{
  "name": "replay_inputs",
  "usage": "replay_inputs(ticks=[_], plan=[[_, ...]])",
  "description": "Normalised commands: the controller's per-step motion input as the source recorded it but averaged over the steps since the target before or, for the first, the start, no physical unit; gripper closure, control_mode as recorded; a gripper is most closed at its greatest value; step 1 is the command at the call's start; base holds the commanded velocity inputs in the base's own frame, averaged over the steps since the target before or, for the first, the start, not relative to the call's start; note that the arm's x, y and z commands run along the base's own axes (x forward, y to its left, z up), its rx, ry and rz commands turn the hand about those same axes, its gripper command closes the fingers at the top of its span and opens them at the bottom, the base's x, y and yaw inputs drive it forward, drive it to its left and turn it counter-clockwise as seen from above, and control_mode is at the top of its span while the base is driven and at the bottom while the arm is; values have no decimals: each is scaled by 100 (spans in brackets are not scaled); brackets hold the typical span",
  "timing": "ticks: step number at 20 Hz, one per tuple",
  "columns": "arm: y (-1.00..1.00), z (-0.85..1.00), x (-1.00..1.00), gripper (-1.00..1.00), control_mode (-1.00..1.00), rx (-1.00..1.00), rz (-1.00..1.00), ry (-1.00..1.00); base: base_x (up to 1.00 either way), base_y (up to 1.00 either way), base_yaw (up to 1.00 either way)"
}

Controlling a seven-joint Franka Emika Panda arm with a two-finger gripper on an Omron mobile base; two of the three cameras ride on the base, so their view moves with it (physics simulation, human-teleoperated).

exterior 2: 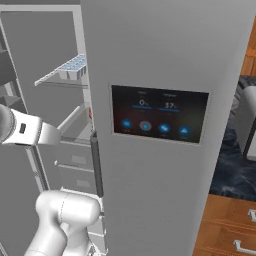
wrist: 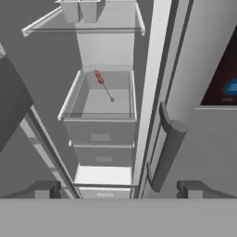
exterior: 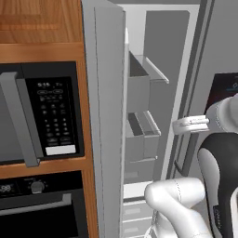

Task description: Open the freezer door, pick up the ice cube tray from the freezer, and place it on the dining counter.

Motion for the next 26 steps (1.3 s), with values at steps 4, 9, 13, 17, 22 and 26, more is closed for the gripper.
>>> replay_inputs(ticks=[4,9,13,17,22,26], plan=[[0,0,28,-100,-100,3,0,0,24,0,0],[2,19,46,-100,-100,26,-13,-2,0,0,0],[7,26,14,-100,-100,42,-34,-13,0,0,0],[8,23,24,-100,-100,42,-40,-13,0,0,0],[5,34,31,-100,-100,44,-37,-7,0,0,0],[2,49,27,-100,-100,43,-26,0,0,0,0]])
